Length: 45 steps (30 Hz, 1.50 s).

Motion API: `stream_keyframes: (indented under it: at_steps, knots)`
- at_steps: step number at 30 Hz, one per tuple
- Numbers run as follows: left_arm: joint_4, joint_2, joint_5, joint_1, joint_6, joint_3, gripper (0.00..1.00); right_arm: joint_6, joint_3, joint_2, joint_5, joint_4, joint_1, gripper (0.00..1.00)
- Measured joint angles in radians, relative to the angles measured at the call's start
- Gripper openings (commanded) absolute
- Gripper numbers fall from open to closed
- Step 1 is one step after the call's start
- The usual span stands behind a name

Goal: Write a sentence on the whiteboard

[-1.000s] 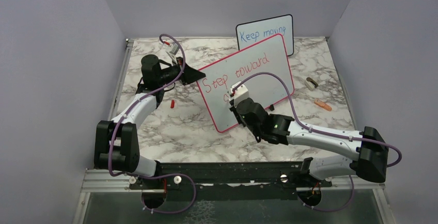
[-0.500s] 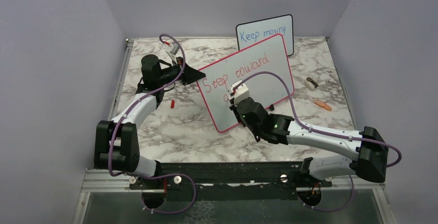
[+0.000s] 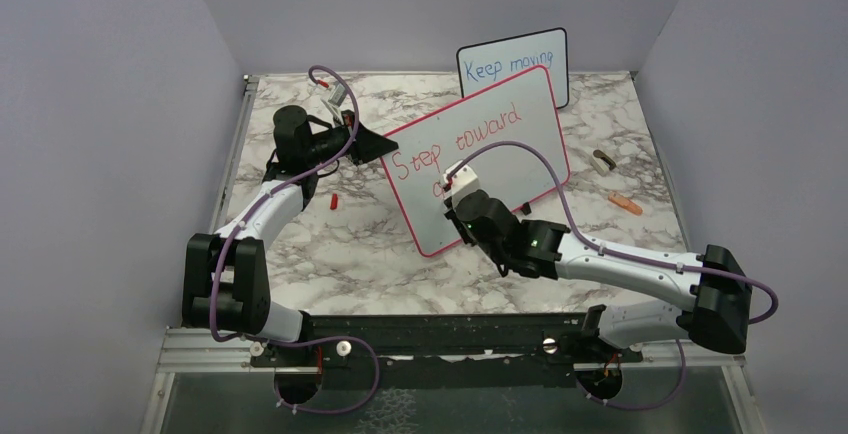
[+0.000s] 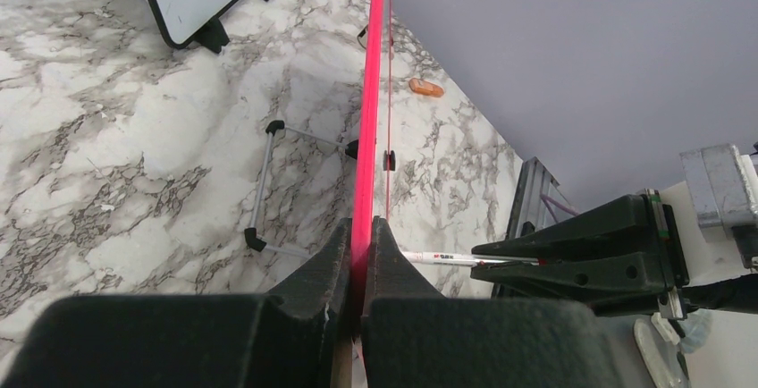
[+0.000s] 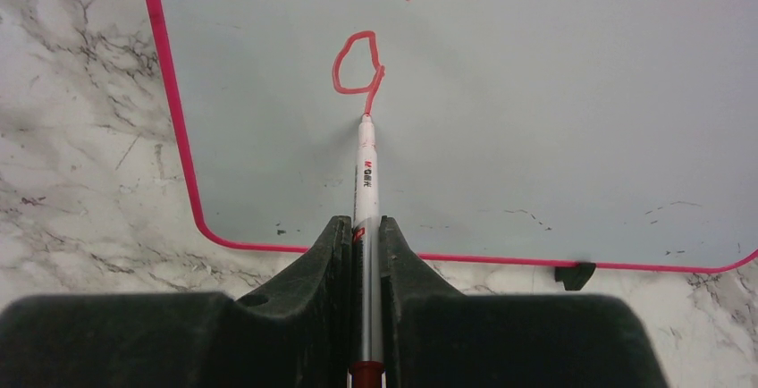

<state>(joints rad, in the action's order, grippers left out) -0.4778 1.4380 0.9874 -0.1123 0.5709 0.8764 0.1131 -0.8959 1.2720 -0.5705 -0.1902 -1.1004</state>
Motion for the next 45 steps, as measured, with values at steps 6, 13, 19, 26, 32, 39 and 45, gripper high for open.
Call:
stream_keyframes:
  at_steps: [6,13,19,26,32,39,45]
  knots:
    - [0.001,0.0,0.0,0.0,-0.001,0.0,0.0,0.005,-0.006,0.005,0.026,-0.06,0.0,0.0]
    - [0.001,0.0,0.0,0.0,-0.003,0.0,0.0,0.017,-0.009,0.01,0.064,-0.091,0.0,0.0]
    - [0.001,0.0,0.0,0.0,-0.004,0.0,0.0,0.019,-0.009,0.01,0.083,-0.074,0.0,0.0]
    - [0.001,0.0,0.001,0.0,-0.004,0.0,0.0,0.029,-0.009,0.006,0.086,-0.018,0.0,0.0]
    - [0.001,0.0,0.002,0.0,-0.004,0.0,0.0,0.04,0.008,-0.048,0.068,0.016,0.0,0.0]
    - [0.002,0.0,0.003,0.0,-0.004,0.0,0.0,0.035,0.019,-0.093,-0.018,0.043,0.0,0.0]
    - [0.001,0.0,0.004,0.0,-0.004,0.0,0.0,0.017,0.029,-0.079,-0.049,0.084,0.0,0.0]
